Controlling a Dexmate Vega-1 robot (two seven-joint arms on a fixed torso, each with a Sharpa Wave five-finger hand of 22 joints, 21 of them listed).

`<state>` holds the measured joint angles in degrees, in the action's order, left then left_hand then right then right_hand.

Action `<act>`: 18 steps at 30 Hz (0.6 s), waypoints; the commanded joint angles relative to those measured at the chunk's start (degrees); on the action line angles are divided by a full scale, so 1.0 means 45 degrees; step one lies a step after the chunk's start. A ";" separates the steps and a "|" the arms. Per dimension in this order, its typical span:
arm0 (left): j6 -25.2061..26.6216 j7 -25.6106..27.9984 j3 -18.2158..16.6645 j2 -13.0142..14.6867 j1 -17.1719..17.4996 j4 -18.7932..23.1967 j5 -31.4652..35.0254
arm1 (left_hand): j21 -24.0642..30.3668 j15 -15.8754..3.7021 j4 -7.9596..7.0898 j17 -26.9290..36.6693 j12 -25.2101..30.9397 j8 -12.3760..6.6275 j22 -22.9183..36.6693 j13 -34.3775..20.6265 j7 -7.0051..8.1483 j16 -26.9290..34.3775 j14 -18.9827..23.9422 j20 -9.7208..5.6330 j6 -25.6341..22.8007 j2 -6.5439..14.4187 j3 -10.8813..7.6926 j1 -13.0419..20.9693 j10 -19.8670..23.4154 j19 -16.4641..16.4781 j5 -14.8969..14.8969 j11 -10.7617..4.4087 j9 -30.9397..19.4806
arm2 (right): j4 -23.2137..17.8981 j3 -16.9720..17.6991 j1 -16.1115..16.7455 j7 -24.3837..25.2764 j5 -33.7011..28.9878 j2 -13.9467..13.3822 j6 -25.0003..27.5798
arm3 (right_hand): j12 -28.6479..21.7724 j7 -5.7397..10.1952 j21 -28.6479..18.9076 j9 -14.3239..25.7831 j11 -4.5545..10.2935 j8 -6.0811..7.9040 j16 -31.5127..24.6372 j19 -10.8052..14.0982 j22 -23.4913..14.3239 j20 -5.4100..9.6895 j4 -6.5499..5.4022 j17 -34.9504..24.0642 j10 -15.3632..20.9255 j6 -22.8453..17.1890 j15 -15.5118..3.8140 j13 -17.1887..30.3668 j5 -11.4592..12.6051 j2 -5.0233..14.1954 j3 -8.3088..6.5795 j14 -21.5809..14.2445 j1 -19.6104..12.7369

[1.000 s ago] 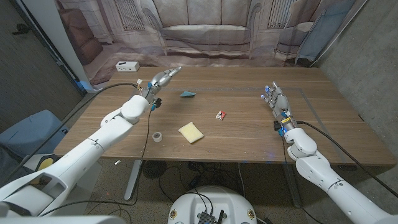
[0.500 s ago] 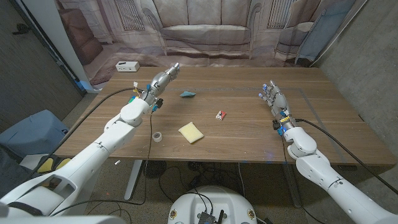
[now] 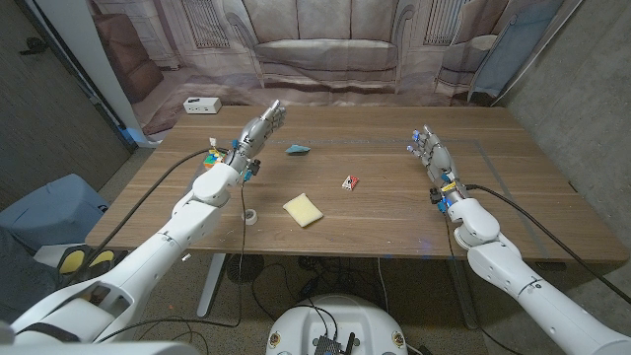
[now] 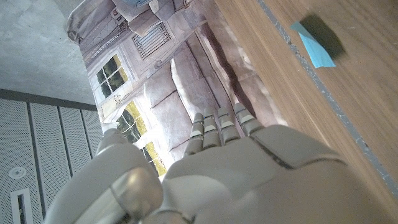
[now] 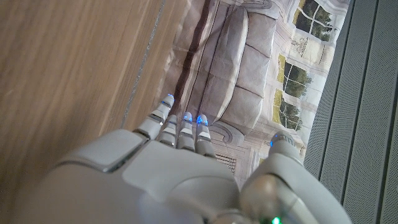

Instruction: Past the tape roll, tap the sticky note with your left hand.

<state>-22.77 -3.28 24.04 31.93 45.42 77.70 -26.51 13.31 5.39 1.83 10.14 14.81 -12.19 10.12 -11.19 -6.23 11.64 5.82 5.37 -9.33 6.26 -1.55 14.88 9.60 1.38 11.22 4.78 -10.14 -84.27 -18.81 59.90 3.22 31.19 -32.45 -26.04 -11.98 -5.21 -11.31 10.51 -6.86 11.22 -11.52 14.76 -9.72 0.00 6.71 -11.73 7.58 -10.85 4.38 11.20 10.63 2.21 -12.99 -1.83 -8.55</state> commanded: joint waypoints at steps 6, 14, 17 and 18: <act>-0.0283 -0.0197 -0.0295 -0.0313 0.0783 -0.0007 -0.1269 | -0.0074 -0.0067 0.0094 0.0040 -0.0026 0.0002 0.0037 -0.0021 0.0036 -0.0031 0.0036 -0.0040 -0.0195 -0.0147 0.0019 -0.0026 0.0073 -0.0129 -0.0001 -0.0079 -0.0028 | 0.0201 -0.0159 -0.0170 -0.0247 0.0104 -0.0077 0.0276 | 0.0033 0.0043 -0.0027 0.0064 -0.0027 0.0022 -0.0064 0.0070 -0.0026 -0.0038 0.0075 0.0000 -0.0082 -0.0107 0.0085 0.0025 0.0070 0.0027 -0.0008 -0.0025 -0.0005; 0.0300 -0.0076 -0.0308 0.0009 0.0946 0.0401 -0.1268 | -0.0099 -0.0062 0.0097 0.0041 -0.0065 0.0038 0.0036 -0.0022 0.0039 -0.0044 0.0059 -0.0071 -0.0205 -0.0142 0.0016 -0.0037 0.0052 -0.0107 0.0000 0.0003 -0.0028 | 0.0111 -0.0111 0.0037 -0.0037 -0.0016 -0.0075 0.0100 | 0.0026 0.0040 -0.0019 0.0063 -0.0009 0.0021 -0.0068 0.0076 -0.0025 -0.0061 0.0079 0.0001 -0.0050 -0.0119 0.0057 0.0023 0.0069 0.0019 -0.0004 -0.0053 -0.0005; 0.0352 -0.0193 -0.0273 -0.0046 0.0930 0.0276 -0.1379 | -0.0112 -0.0064 0.0098 0.0042 -0.0078 0.0057 0.0036 -0.0022 0.0014 -0.0051 0.0065 -0.0072 -0.0200 -0.0137 0.0013 -0.0041 0.0053 -0.0102 0.0001 -0.0083 -0.0029 | 0.0090 -0.0111 0.0115 0.0032 -0.0078 -0.0093 0.0078 | -0.0007 0.0040 -0.0046 0.0062 0.0035 0.0052 -0.0099 0.0173 -0.0025 -0.0018 0.0099 0.0013 0.0066 -0.0211 -0.0029 0.0015 0.0071 0.0012 -0.0009 -0.0162 -0.0033; 0.0350 -0.0196 -0.0273 -0.0047 0.0930 0.0274 -0.1379 | -0.0115 -0.0058 0.0098 0.0042 -0.0079 0.0060 0.0036 -0.0022 0.0011 -0.0054 0.0061 -0.0077 -0.0199 -0.0137 0.0013 -0.0041 0.0055 -0.0104 0.0001 -0.0080 -0.0029 | 0.0088 -0.0111 0.0116 0.0034 -0.0078 -0.0094 0.0080 | -0.0010 0.0038 -0.0053 0.0062 0.0050 0.0055 -0.0103 0.0196 -0.0025 0.0002 0.0104 0.0015 0.0081 -0.0223 -0.0040 0.0013 0.0071 0.0007 -0.0009 -0.0182 -0.0039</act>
<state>-22.89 -3.92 22.90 31.33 48.81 78.37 -31.56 12.87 5.30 1.82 10.14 14.54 -12.19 10.13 -11.20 -5.83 11.43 5.72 5.02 -9.73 6.03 -1.54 14.64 9.61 1.01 11.22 4.79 -10.14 -83.58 -19.37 59.59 2.51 31.39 -32.76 -25.13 -11.98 -4.99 -11.31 10.51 -7.05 11.22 -11.52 14.91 -9.72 -0.15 6.77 -11.74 7.38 -11.11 4.17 11.20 10.63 2.21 -12.93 -2.05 -8.55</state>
